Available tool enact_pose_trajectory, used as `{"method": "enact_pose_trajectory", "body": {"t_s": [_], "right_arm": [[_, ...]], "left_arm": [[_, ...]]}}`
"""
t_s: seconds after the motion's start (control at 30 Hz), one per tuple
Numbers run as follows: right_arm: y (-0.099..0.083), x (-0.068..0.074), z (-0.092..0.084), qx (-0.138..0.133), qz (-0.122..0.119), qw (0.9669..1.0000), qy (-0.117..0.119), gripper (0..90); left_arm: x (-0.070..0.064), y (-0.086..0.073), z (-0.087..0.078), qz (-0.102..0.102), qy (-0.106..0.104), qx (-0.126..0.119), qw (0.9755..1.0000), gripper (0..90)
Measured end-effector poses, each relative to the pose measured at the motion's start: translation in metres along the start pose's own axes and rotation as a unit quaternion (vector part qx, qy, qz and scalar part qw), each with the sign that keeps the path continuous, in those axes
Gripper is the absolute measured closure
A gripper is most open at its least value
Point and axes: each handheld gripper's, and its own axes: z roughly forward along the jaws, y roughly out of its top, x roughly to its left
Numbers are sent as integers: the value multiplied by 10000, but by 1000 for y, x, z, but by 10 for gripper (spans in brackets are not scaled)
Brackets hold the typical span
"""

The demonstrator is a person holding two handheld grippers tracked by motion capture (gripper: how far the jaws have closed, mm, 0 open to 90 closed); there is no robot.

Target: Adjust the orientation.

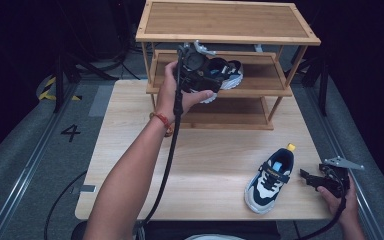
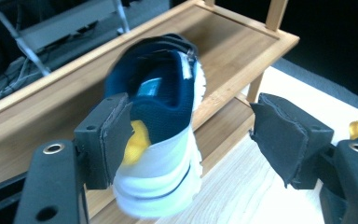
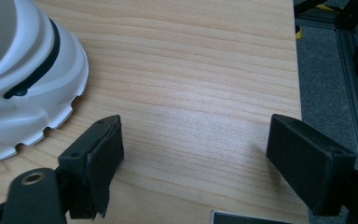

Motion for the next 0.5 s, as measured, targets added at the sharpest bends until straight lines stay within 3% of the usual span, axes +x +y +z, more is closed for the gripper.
{"method": "enact_pose_trajectory", "body": {"t_s": [0.1, 0.13, 0.27, 0.37, 0.43, 0.5], "right_arm": [[0, 0, 0, -12, -20, 10000, -21, 191], [0, 1, 0, -12, -50, 10000, -35, 191], [0, 0, 0, -7, -11, 10000, -10, 191], [0, 0, 0, -13, -28, 10000, -25, 191], [0, 0, 0, -13, -23, 10000, -21, 191], [0, 1, 0, -14, -51, 10000, -33, 193]], "left_arm": [[4, -5, -4, -68, -65, -39, 9999, 283], [6, -9, -2, 7, -12, 86, 10000, 283], [13, -26, 14, -42, -65, 346, 9994, 256], [20, -42, 35, -228, -146, 593, 9979, 264], [20, -45, 40, -300, -211, 614, 9974, 271], [19, -49, 50, -308, 45, 661, 9973, 282]]}}
